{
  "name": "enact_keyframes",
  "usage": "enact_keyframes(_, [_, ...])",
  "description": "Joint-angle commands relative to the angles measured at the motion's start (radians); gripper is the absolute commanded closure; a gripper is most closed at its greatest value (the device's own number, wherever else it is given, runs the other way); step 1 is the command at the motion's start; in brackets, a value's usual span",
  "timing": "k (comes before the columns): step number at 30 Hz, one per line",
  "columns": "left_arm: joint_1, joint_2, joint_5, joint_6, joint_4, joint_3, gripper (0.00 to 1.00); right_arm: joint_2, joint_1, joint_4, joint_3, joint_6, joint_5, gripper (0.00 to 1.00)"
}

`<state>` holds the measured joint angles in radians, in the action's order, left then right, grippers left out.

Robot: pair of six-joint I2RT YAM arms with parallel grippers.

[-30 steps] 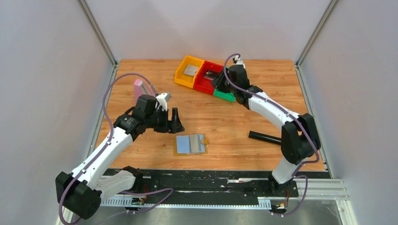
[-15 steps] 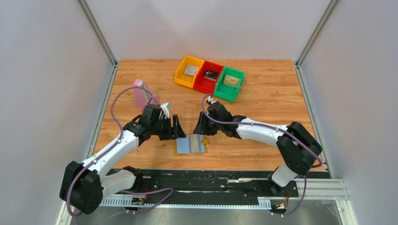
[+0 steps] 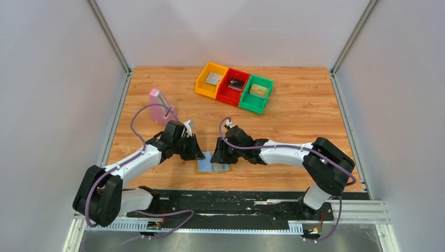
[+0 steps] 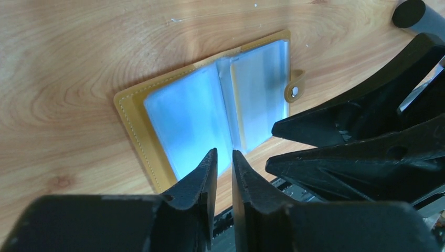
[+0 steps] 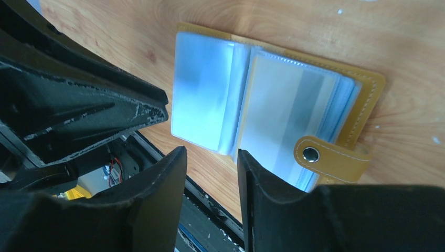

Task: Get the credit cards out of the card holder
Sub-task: Remove the credit card from the card holder.

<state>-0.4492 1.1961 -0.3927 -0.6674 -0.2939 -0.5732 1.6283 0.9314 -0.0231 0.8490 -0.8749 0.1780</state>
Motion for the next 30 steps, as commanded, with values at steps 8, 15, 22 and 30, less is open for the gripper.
enact_keyframes(8, [0.004,0.111,-0.011,0.014,0.118,0.047,0.81,0.040,-0.025,-0.037,0.013,-0.025,-0.106,0.50])
enact_keyframes(15, [0.004,0.142,-0.009,0.014,0.139,0.058,0.81,0.035,-0.026,-0.093,0.010,-0.027,-0.159,0.50])
enact_keyframes(22, [0.004,0.155,-0.004,0.013,0.141,0.062,0.81,0.011,-0.026,-0.150,0.028,-0.006,-0.221,0.50])
enact_keyframes(30, [0.004,0.151,-0.010,0.010,0.148,0.067,0.81,0.016,-0.025,-0.155,0.035,-0.004,-0.207,0.51])
